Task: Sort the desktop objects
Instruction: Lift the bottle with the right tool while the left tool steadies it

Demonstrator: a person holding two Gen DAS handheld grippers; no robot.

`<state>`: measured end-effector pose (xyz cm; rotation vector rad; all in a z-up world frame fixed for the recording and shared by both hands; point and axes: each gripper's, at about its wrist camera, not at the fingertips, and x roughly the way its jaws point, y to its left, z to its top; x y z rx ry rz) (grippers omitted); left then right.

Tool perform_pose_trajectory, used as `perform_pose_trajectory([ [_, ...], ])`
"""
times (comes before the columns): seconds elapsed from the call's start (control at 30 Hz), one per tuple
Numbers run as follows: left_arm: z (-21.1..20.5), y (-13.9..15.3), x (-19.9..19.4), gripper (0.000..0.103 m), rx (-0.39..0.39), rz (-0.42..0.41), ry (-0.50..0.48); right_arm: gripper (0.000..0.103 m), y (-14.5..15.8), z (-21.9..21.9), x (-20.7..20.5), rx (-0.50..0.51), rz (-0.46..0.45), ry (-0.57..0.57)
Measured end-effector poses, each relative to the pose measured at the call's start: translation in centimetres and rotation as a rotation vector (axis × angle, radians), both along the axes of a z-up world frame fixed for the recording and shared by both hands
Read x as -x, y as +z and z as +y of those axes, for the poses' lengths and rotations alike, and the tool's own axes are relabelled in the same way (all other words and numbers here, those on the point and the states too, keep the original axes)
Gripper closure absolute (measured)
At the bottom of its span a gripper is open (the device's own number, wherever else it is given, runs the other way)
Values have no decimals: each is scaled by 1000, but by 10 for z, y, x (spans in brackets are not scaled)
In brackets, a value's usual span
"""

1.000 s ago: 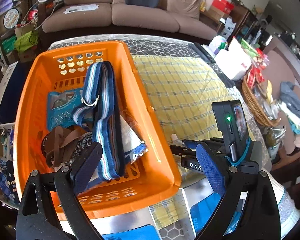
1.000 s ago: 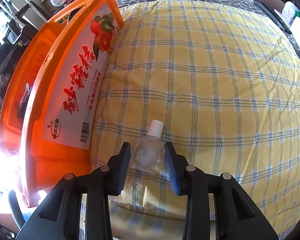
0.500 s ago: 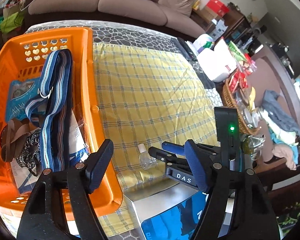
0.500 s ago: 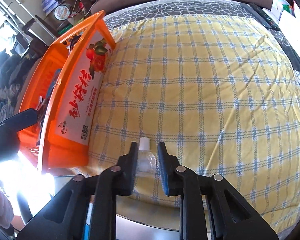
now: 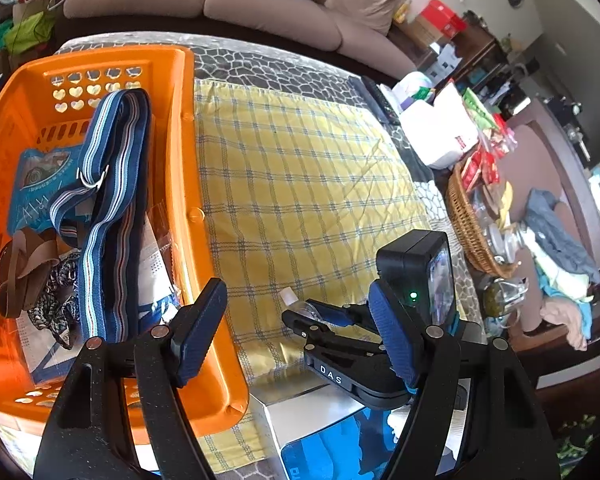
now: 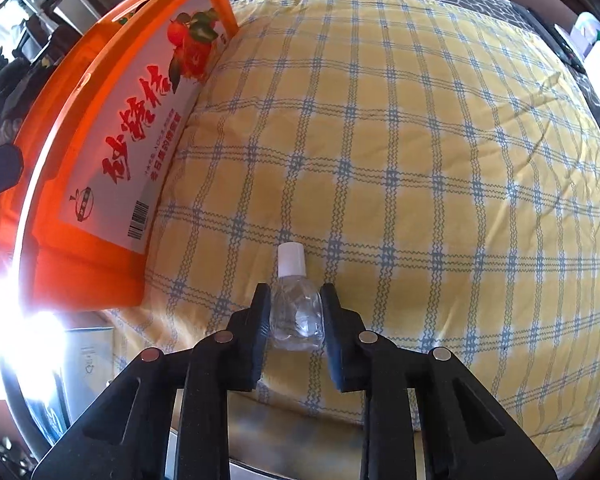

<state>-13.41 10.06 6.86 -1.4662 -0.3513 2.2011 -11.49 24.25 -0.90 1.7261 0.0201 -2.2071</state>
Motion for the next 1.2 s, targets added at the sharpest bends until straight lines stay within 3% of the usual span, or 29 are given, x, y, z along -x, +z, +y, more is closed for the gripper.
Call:
perform_pose_trajectory([
  [0.3,16,-3,2,34,-82,-47,4,87,32,55,-12,277,32,-123],
  [0.37,20,-5,1,34,-106,-59,-4,87,39,63,-16,277,41,-135],
  [0.73,37,-44,0,34,-448,-263,99,87,53,115,-17,635,33,-324],
  [0.97,40,-68,0,34,-663,-378,189,87,75,112,-28,651,111,-308],
  [1.2,39,-73,-2,38,-701,-403,203,86,87,97,-35,594,206,-286],
])
